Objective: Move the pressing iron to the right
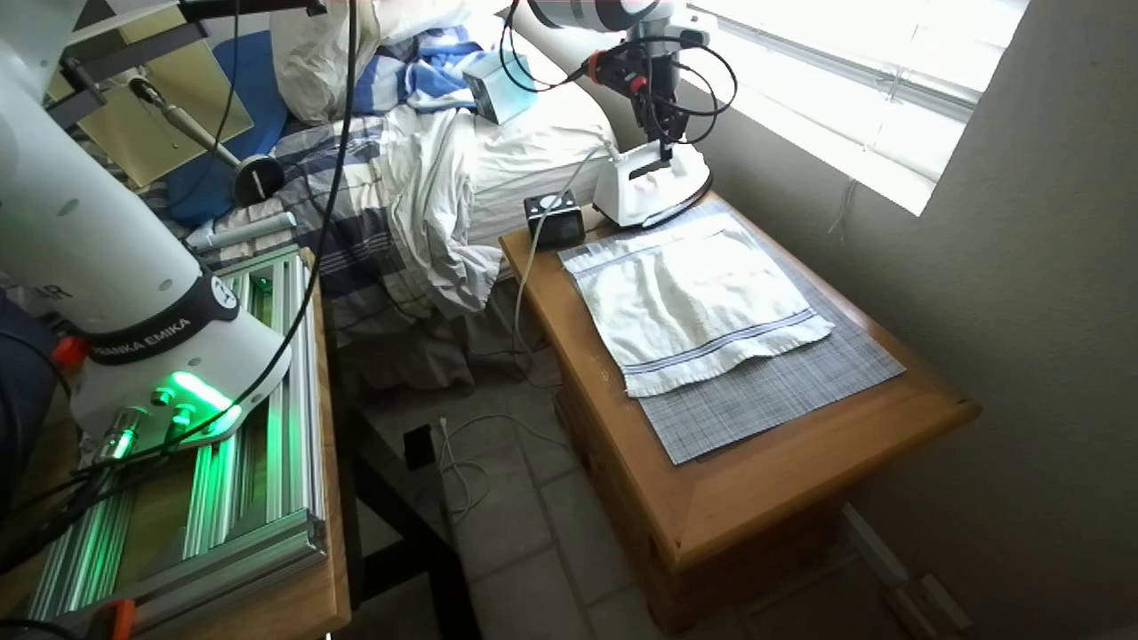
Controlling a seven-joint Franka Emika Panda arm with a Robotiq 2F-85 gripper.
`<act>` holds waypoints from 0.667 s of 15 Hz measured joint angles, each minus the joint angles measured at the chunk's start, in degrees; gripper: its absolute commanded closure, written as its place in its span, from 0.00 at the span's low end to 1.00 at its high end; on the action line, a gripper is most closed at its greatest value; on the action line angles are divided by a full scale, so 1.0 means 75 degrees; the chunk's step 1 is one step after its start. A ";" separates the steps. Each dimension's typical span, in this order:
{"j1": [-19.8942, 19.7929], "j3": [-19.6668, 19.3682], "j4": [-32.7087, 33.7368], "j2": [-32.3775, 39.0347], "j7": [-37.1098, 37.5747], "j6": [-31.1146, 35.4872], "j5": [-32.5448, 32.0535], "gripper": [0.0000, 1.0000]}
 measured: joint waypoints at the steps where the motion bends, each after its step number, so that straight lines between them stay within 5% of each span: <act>1: 0.0000 0.0000 0.0002 -0.0001 0.0006 -0.0010 0.0000 0.88; 10: 0.0000 0.0011 0.0005 -0.0121 0.0115 -0.0158 0.0013 0.88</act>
